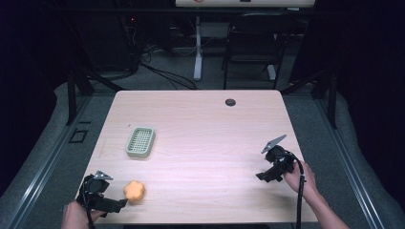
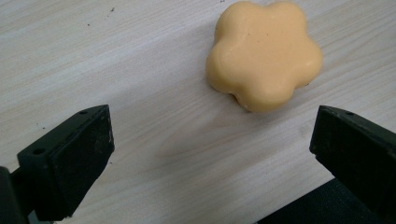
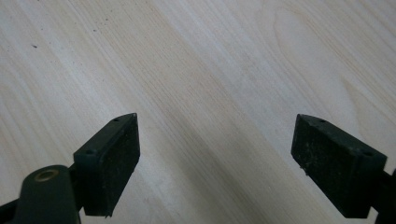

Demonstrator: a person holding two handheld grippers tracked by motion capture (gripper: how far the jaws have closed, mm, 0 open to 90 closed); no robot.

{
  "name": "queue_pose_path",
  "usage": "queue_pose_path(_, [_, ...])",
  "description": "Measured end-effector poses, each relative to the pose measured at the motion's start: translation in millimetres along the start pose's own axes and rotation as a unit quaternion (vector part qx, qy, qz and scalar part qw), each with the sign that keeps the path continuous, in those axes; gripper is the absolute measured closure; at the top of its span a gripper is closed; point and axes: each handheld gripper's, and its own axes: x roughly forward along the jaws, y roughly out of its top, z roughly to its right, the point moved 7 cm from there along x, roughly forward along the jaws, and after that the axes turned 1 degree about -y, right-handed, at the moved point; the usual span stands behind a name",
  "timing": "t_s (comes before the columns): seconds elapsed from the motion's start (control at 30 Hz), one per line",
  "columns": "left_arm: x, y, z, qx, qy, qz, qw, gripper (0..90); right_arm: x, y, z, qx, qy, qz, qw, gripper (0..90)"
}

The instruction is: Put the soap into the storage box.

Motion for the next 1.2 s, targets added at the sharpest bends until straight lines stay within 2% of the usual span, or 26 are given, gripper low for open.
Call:
queue_pose_path(0.37, [-0.9, 0.4, 4.2, 0.010, 0.009, -0.024, 0.9996, 0.0, -1.1, -0.1, -0.9, -0.001, 0.001, -0.001, 1.0000, 15.2])
queue_pose_path(0.43, [-1.4, 0.8, 5.2, 0.015, 0.013, -0.031, 0.9993, 0.0, -1.4, -0.1, -1.4, 0.001, 0.001, 0.002, 1.0000, 15.2])
queue_pose_path(0.47, [-1.4, 1.1, 5.5, 0.017, 0.015, -0.032, 0.9992, 0.0, -0.6, 0.6, -2.5, 0.008, 0.003, 0.011, 0.9999, 15.2])
queue_pose_path(0.53, [-1.9, 1.4, 6.2, 0.018, 0.016, -0.035, 0.9991, 0.0, -2.6, 0.4, -0.7, -0.004, 0.002, 0.000, 1.0000, 15.1])
queue_pose_path(0.77, [1.2, 4.1, 10.0, 0.030, 0.015, -0.051, 0.9981, 0.0, -1.6, 0.3, -0.7, 0.001, 0.002, 0.000, 1.0000, 15.2])
queue_pose_path(1.2, [7.9, 19.8, 19.0, 0.052, 0.012, -0.069, 0.9962, 0.0, -1.2, -1.4, -0.8, 0.000, 0.003, -0.004, 1.0000, 15.2])
